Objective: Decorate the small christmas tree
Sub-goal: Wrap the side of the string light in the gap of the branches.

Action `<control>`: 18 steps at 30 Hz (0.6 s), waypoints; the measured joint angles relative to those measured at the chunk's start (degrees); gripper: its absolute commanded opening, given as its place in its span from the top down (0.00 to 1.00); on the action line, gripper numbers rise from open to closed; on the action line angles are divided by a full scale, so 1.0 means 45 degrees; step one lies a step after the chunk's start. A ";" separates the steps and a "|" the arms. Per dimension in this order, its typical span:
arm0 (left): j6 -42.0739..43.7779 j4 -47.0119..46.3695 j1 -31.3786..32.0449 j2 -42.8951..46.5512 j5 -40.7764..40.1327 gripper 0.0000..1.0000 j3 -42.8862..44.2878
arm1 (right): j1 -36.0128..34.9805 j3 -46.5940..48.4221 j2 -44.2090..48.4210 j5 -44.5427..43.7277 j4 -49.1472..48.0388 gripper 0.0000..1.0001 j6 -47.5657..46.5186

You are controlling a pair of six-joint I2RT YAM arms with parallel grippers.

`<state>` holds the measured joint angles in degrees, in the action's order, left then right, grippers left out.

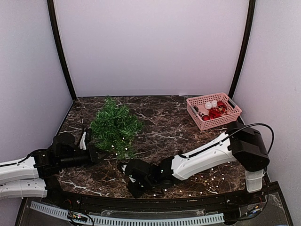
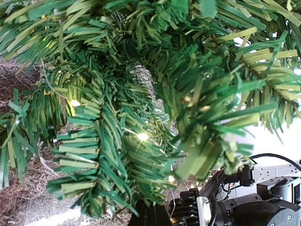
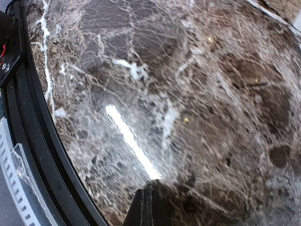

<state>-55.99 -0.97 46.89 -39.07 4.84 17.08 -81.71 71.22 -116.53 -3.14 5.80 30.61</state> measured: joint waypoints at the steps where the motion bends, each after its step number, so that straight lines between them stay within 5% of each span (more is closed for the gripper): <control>1: 0.0005 0.0049 0.0000 0.0000 0.0000 1.00 0.0000 | 0.0000 0.0189 -0.0131 0.0044 0.0039 1.00 -0.0087; 18: 0.0019 0.0656 0.0000 0.0554 -0.0335 1.00 0.0005 | 0.0549 0.1025 -0.0738 0.0316 0.0228 1.00 -0.0199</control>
<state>-55.90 1.98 46.89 -36.58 3.33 17.10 -79.24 75.83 -119.85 -1.72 6.83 29.71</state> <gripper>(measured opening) 0.010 0.006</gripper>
